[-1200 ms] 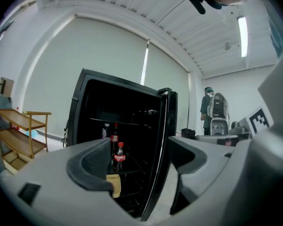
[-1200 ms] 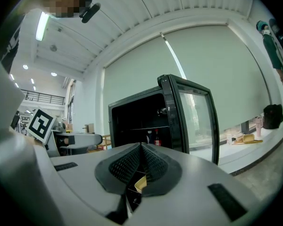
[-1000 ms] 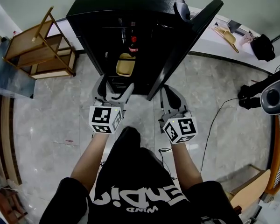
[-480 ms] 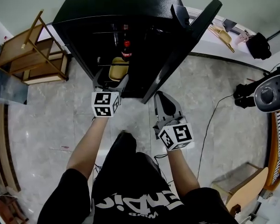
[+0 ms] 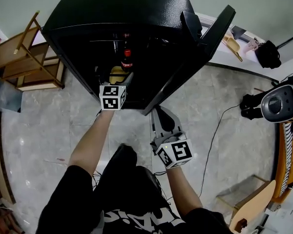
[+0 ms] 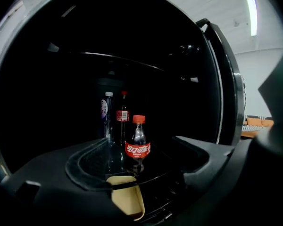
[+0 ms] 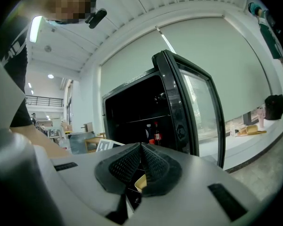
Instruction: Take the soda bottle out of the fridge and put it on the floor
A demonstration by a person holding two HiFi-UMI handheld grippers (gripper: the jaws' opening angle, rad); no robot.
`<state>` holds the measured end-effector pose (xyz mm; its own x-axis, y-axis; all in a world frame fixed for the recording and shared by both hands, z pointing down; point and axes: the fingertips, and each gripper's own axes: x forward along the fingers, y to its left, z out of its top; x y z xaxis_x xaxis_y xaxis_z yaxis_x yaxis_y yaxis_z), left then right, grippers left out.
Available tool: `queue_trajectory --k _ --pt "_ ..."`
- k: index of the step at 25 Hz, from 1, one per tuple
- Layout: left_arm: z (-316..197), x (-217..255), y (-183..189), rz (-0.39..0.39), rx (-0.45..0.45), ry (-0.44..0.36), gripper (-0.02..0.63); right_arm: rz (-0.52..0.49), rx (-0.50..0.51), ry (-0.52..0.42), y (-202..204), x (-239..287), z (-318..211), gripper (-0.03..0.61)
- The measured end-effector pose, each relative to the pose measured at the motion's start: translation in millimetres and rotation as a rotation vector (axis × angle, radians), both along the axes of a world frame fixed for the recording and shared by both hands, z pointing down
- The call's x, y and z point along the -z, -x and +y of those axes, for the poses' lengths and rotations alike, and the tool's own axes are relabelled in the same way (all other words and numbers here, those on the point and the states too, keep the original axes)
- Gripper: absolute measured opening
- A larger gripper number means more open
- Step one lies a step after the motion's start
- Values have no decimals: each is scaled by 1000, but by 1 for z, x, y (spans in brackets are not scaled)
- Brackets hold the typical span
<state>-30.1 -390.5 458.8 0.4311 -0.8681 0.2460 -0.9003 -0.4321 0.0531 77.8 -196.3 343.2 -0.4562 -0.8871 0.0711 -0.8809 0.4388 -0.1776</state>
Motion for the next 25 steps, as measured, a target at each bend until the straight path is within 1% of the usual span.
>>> queue_trajectory --k 2,5,9,11,16,18,21,25 --pt "-16 -9 -3 -14 3 10 419 1 -1 9 0 -6 -3 23" --pt "-40 -18 -8 -17 13 18 417 7 -6 27 -4 -16 -4 25" --pt "-59 -27 -26 -31 -15 11 413 17 -25 54 -15 -29 -4 25" --pt "-65 -29 -30 -34 -24 10 383 14 -38 63 -19 -34 -6 25" --pt "-75 -38 -34 -53 -28 32 343 23 -42 68 -25 -40 -8 25" --pt "-76 -38 -31 -56 -22 38 308 25 -49 71 -30 -41 -5 25" --pt "-77 -37 -31 -60 -22 42 307 18 -73 85 -39 -43 -2 25" --pt "-74 -37 -31 -55 -22 58 304 20 -78 99 -42 -46 5 25"
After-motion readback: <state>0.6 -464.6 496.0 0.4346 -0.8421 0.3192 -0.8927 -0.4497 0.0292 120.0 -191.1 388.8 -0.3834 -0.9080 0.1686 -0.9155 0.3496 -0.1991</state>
